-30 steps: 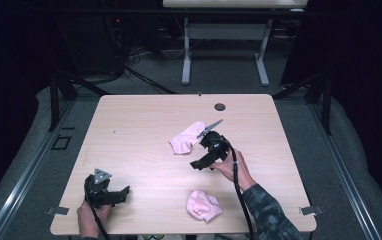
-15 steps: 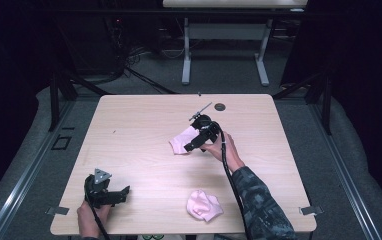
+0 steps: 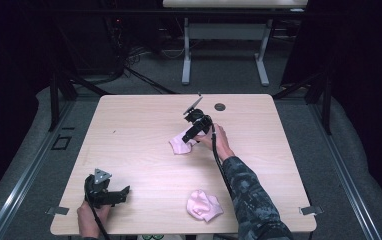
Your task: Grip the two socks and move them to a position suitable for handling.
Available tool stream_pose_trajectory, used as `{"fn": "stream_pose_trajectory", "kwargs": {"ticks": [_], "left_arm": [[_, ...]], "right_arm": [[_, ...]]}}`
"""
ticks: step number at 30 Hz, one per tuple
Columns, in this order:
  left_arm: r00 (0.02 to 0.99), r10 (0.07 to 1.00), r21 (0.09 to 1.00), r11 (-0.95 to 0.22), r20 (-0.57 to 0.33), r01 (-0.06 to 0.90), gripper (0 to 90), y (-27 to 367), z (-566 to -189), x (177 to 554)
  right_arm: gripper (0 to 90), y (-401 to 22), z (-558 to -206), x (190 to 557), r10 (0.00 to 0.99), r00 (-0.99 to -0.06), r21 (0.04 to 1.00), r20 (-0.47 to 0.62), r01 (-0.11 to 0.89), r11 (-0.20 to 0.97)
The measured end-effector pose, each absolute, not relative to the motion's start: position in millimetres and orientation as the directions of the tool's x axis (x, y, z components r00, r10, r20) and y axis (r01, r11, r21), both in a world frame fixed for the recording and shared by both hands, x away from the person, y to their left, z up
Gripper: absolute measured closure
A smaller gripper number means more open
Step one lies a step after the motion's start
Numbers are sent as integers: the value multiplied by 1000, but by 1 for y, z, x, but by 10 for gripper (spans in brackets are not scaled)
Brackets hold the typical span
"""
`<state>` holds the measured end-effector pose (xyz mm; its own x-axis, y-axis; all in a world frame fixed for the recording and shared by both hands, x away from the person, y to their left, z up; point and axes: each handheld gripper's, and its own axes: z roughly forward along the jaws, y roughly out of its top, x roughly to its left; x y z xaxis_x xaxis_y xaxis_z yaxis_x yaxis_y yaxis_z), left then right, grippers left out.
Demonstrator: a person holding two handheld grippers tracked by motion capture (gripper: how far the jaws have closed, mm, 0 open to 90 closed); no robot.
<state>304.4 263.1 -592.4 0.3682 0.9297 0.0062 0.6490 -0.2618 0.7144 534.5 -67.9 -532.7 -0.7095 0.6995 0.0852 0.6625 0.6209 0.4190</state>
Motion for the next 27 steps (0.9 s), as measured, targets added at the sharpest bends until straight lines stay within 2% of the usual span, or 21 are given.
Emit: {"fn": "stream_pose_trajectory", "kwargs": {"ticks": [10, 11, 14, 15, 17, 20, 21, 22, 23, 27], "left_arm": [[369, 929, 715, -262, 7, 648, 23, 263, -592, 304], [369, 929, 715, -262, 6, 649, 23, 263, -592, 304], [369, 930, 715, -262, 7, 648, 23, 263, -592, 304], [369, 929, 715, -262, 7, 648, 23, 263, -592, 304], [369, 929, 715, -263, 7, 648, 23, 263, -592, 304], [369, 929, 715, -263, 7, 648, 23, 263, -592, 304], [369, 930, 715, -262, 6, 648, 23, 263, -592, 304], [369, 929, 715, -263, 7, 648, 23, 263, -592, 304], [369, 930, 715, -262, 6, 649, 23, 263, -592, 304], [369, 929, 714, -263, 6, 649, 23, 263, -592, 304]], "right_arm": [[354, -64, -554, 541, 735, -673, 408, 81, 696, 591], [401, -64, -554, 541, 739, -671, 412, 69, 694, 591], [445, -64, -555, 540, 745, -664, 423, 65, 695, 582], [507, -65, -553, 539, 739, -671, 412, 56, 690, 595], [534, -66, -553, 539, 739, -672, 413, 51, 688, 597], [674, -68, -553, 535, 742, -668, 426, 49, 686, 590], [674, -68, -553, 535, 742, -668, 426, 49, 686, 590], [751, -70, -554, 535, 743, -667, 438, 53, 685, 582], [780, -71, -554, 535, 744, -666, 436, 58, 687, 581], [810, -74, -553, 532, 747, -660, 447, 81, 693, 565]]}}
